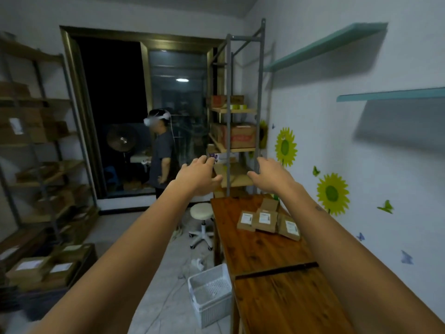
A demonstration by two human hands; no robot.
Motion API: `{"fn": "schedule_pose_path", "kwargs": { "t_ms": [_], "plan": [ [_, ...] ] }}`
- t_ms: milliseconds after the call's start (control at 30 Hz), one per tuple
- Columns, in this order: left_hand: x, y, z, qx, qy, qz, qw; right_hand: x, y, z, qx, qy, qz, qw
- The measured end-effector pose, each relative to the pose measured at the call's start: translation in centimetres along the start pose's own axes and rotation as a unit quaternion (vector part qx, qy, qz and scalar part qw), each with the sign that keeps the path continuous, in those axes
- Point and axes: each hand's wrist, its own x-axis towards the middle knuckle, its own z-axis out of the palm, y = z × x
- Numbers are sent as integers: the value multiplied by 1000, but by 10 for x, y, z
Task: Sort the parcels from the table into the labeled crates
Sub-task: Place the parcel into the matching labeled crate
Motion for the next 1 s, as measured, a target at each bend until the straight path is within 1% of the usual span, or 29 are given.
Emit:
{"fn": "schedule_pose_path", "kwargs": {
  "t_ms": [167, 300, 400, 500, 600, 667, 800, 900, 1000],
  "plan": [
    [120, -39, 82, -16, -25, 25, 999, 115, 27, 77, -12, -19, 32, 999],
    [238, -84, 144, -35, -41, 43, 998, 217, 41, 135, -10, -24, 54, 998],
    [344, -102, 189, -51, -55, 64, 995, 298, 61, 176, -8, -23, 90, 996],
    [421, -91, 225, -84, -88, 90, 988, 357, 91, 202, -1, -20, 133, 991],
    [484, -76, 278, -83, -126, 121, 981, 408, 132, 237, 17, -8, 172, 985],
    [535, -64, 331, -83, -155, 130, 976, 446, 169, 276, 31, -19, 209, 977],
    [604, -40, 434, -81, -216, 153, 961, 494, 245, 365, 78, -41, 279, 956],
    [647, -16, 533, -89, -293, 170, 937, 518, 302, 435, 116, -63, 321, 938],
    [676, 9, 615, -102, -350, 193, 911, 531, 351, 496, 109, -107, 376, 914]
  ]
}}
